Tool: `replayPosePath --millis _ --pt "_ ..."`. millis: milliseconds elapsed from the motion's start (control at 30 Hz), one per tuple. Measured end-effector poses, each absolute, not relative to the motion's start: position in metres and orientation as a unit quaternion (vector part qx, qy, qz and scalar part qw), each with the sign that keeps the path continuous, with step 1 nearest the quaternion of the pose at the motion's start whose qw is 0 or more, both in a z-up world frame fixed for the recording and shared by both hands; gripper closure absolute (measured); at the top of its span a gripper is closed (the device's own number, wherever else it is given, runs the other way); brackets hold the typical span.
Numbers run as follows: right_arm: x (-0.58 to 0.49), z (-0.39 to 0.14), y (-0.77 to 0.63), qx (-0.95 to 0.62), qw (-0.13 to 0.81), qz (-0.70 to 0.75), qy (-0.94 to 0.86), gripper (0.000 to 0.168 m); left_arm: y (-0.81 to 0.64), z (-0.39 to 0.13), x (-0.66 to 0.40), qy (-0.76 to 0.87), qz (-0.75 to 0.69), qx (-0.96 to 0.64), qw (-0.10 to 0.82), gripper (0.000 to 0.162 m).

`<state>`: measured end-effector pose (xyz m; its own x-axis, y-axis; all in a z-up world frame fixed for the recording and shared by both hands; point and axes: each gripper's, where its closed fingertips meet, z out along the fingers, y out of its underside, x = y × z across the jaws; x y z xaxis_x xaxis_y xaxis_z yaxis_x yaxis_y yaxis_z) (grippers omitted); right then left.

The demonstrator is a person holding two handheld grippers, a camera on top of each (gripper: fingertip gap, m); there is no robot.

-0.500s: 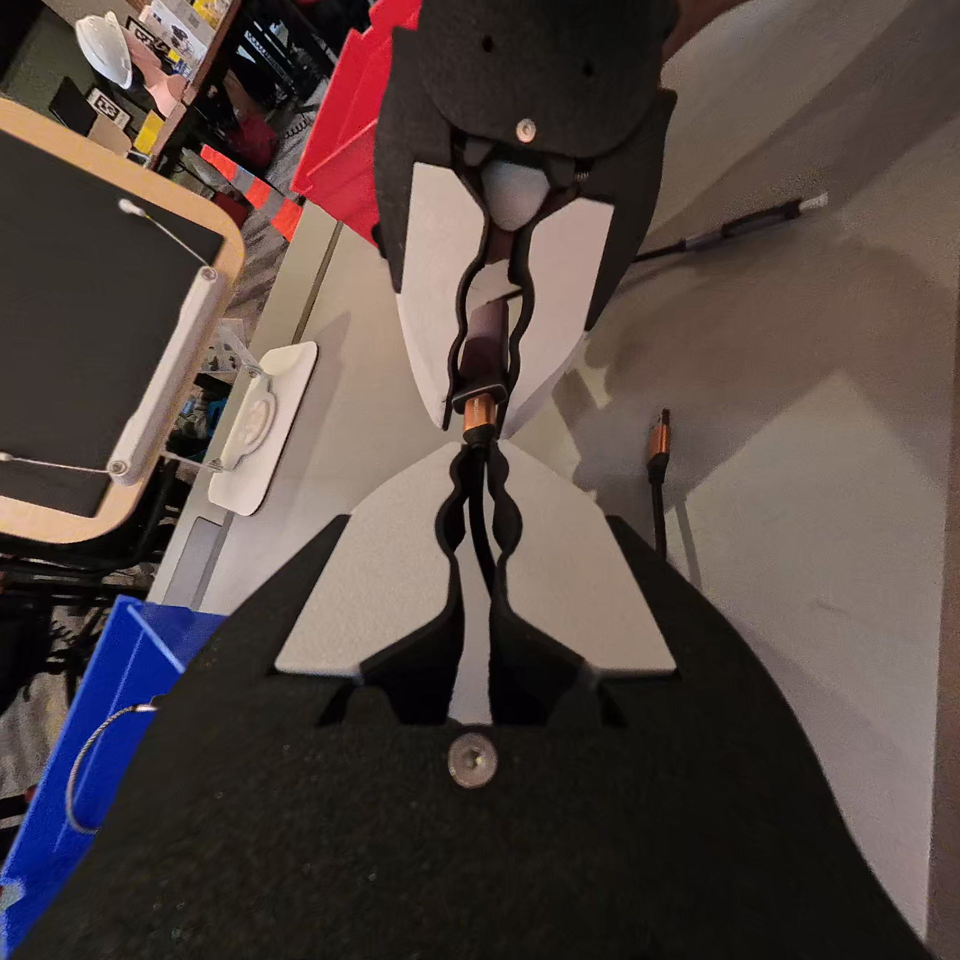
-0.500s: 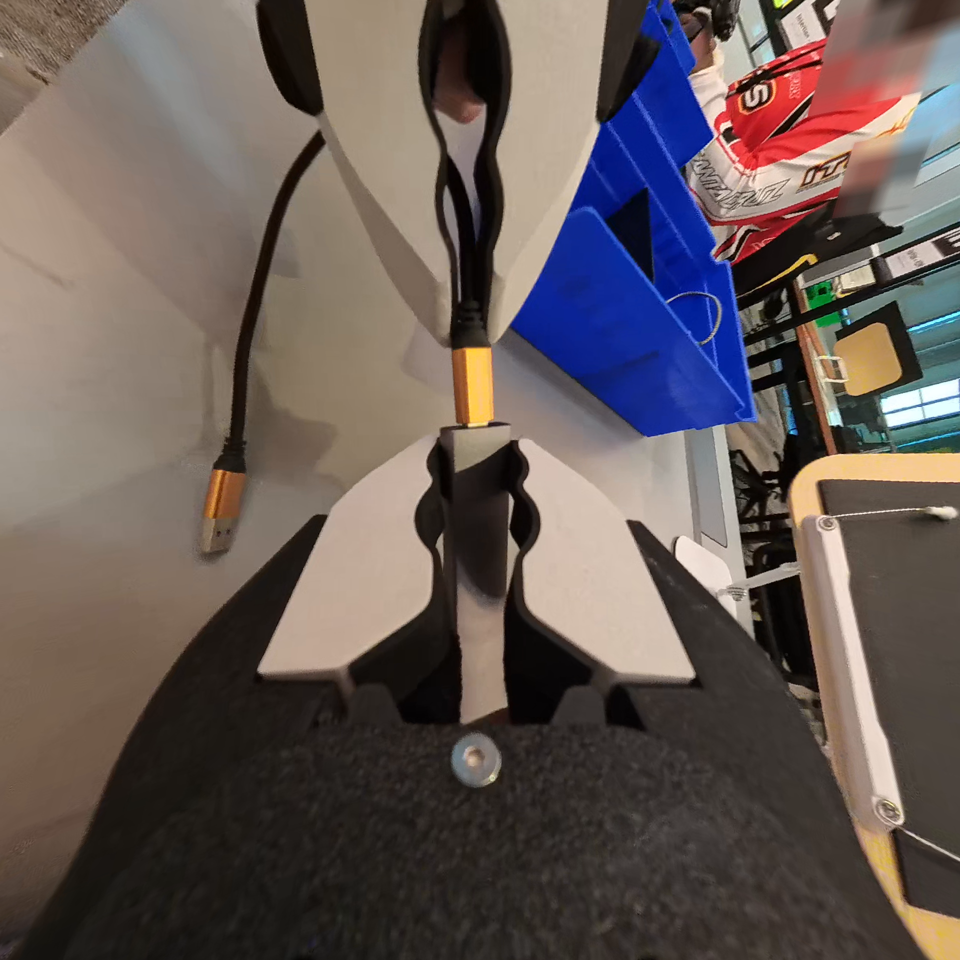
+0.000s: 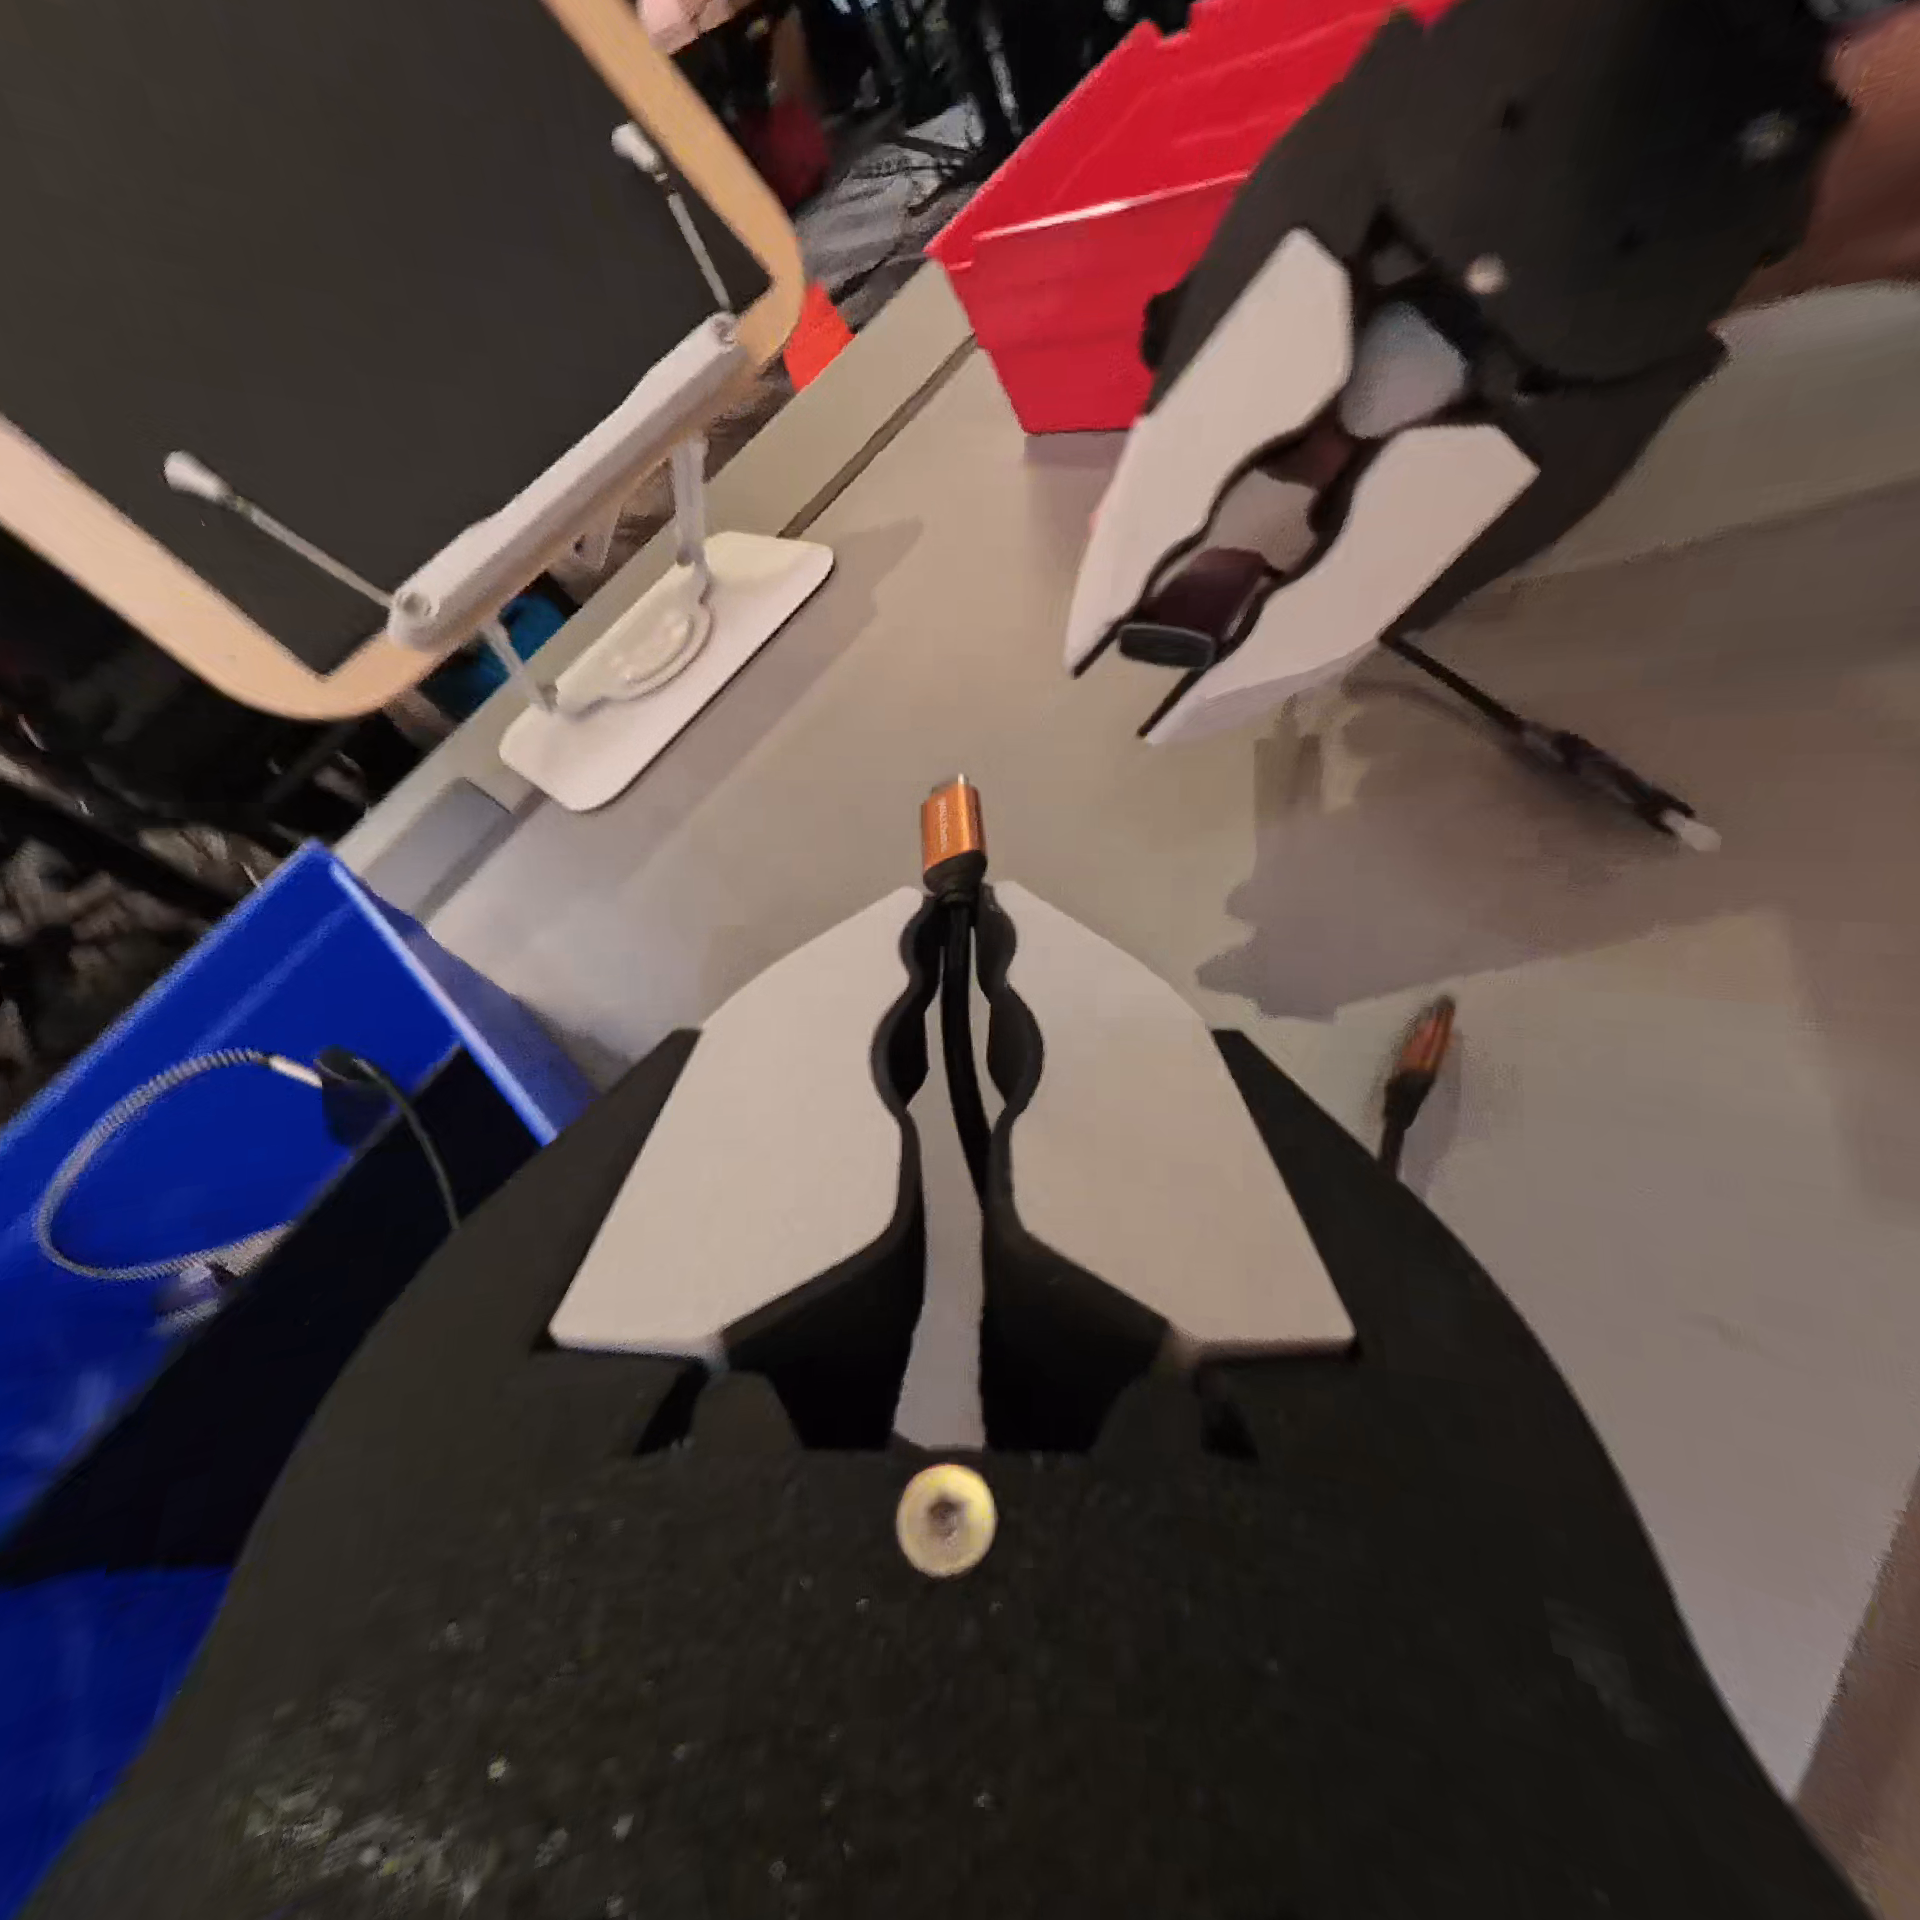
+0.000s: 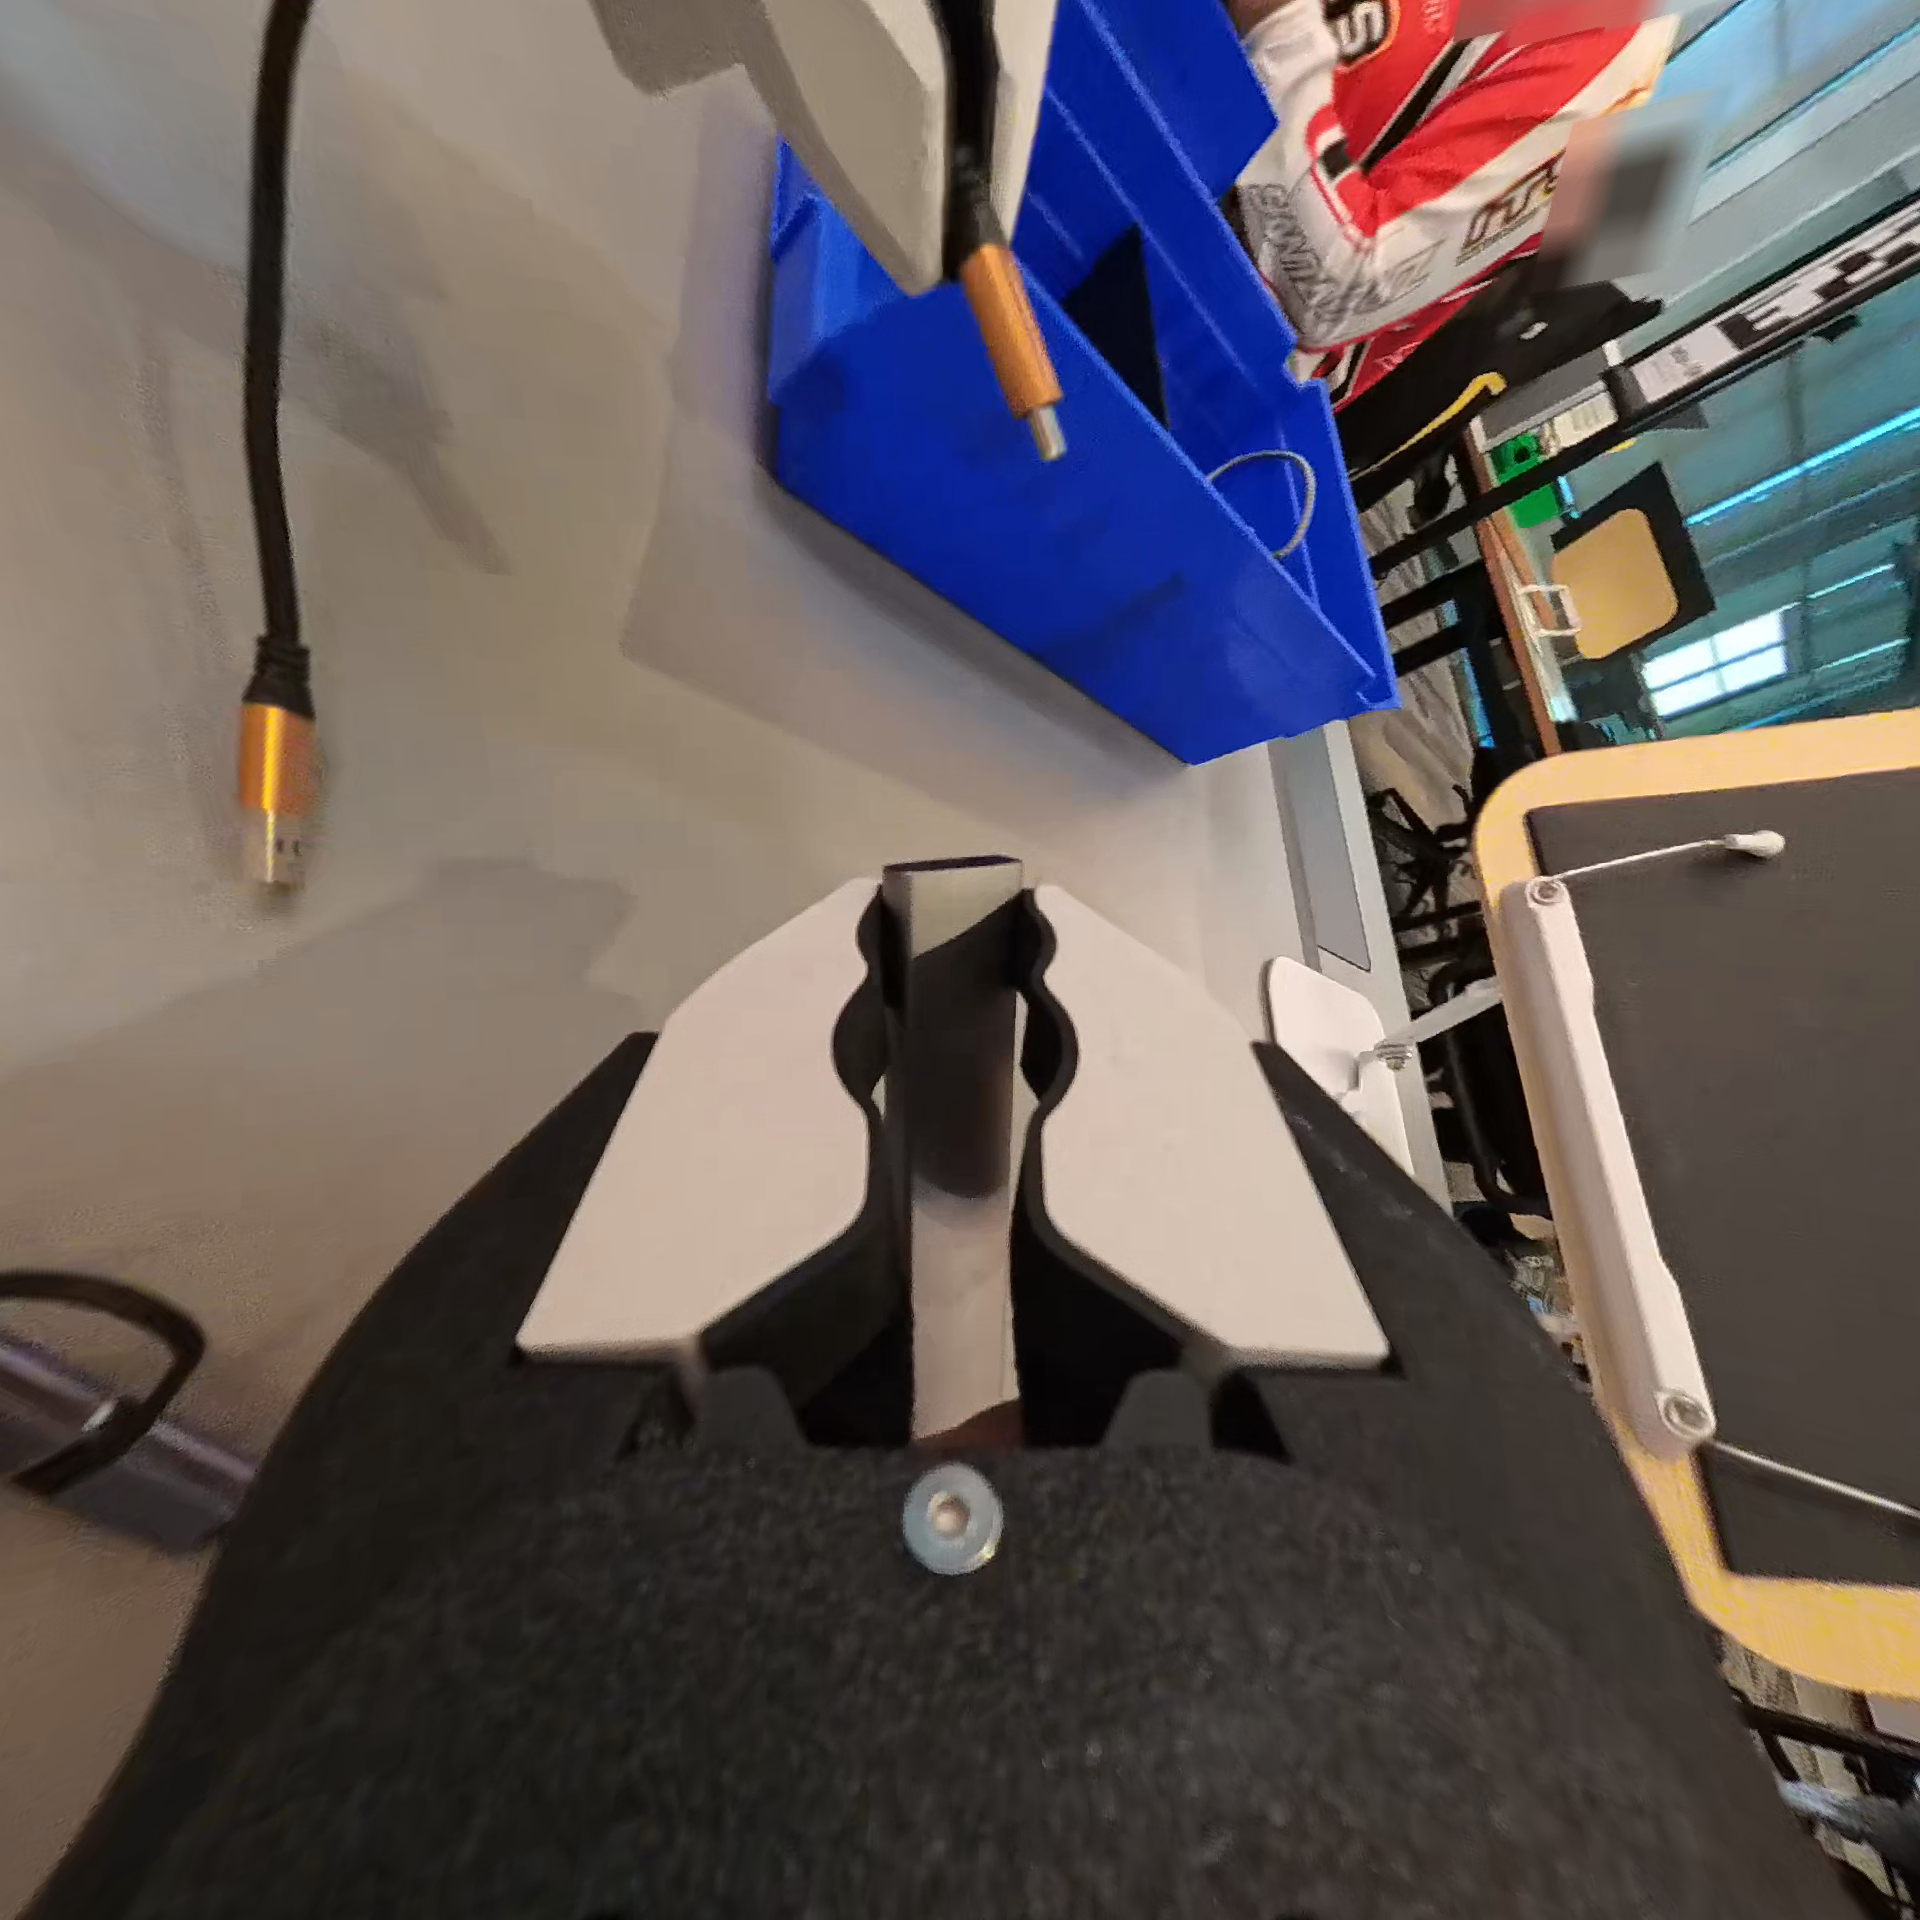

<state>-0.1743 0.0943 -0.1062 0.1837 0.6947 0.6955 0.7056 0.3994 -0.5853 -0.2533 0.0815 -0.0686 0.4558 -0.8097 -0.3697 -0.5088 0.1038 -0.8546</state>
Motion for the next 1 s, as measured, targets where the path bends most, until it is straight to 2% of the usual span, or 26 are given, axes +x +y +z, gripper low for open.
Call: replayPosePath --millis 400,833,867,933,1000 --pt "-0.159 -0.082 0.099 -0.569 0.567 -0.003 -0.596 0.147 0.083 -0.104 -0.237 0.447 -0.174 -0.725 0.495 0.155" --pt "-0.151 -0.106 0.105 -0.588 0.535 -0.027 -0.606 0.147 0.076 -0.136 -0.202 0.404 -0.225 -0.779 0.424 0.155" --pt "-0.152 -0.105 0.105 -0.588 0.538 -0.027 -0.604 0.147 0.075 -0.138 -0.198 0.413 -0.218 -0.778 0.42 0.153" --pt "-0.151 -0.098 0.105 -0.587 0.548 -0.028 -0.595 0.147 0.074 -0.135 -0.191 0.429 -0.216 -0.769 0.423 0.13" --pt "-0.153 -0.081 0.102 -0.588 0.57 -0.008 -0.574 0.147 0.069 -0.125 -0.186 0.439 -0.237 -0.749 0.436 0.125"
